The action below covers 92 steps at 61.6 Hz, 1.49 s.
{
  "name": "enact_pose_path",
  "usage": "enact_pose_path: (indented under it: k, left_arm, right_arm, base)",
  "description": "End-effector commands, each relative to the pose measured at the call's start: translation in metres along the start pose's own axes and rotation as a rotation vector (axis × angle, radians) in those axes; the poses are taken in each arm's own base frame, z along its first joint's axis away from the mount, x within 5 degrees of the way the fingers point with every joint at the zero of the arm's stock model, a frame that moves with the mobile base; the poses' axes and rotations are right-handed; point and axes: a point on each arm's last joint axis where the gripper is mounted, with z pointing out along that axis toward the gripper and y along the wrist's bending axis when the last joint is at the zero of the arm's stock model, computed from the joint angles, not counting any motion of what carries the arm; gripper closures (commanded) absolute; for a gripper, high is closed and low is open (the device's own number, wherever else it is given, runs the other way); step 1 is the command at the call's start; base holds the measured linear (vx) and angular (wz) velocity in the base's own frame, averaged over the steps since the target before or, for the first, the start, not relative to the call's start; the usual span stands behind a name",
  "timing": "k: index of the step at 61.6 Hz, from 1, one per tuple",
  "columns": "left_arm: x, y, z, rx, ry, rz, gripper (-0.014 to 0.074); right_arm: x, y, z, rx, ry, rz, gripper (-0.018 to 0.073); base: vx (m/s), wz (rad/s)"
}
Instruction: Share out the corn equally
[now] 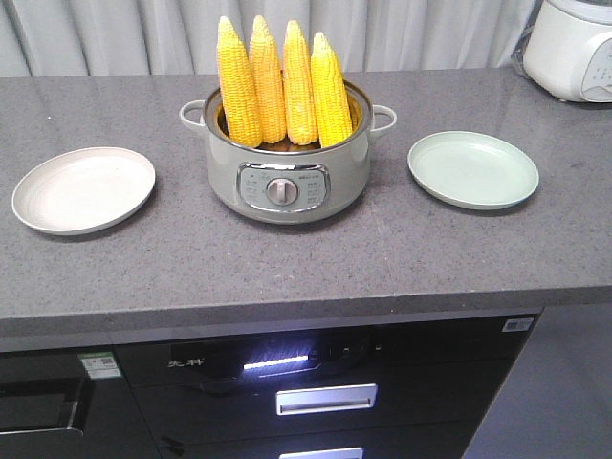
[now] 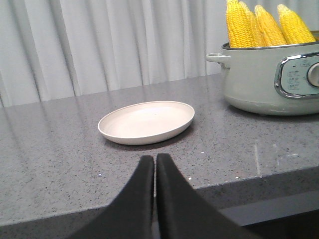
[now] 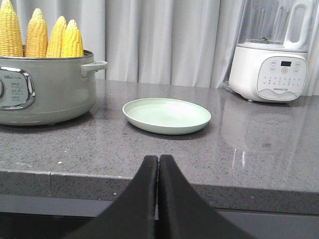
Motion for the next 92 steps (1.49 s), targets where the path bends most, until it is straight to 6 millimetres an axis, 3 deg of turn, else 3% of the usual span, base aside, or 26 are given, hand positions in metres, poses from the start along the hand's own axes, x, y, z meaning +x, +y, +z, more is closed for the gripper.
enact_pose_path:
  k: [1,92]
  left_arm:
    - [-0.0067,0.0004,-0.0015,-0.006,-0.091,-0.014,0.0603]
    - [-0.0067,0.0004,-0.0015,-0.006,-0.091,-0.014,0.0603]
  right_arm:
    - [-0.0043,0.0,-0.0002,0.002,-0.069,-0.013,0.0564]
    - [-0.0043,0.0,-0.0002,0.002,-0.069,-0.013,0.0564]
  base:
    - [0.09,-0.03]
    - [0.07,0.02]
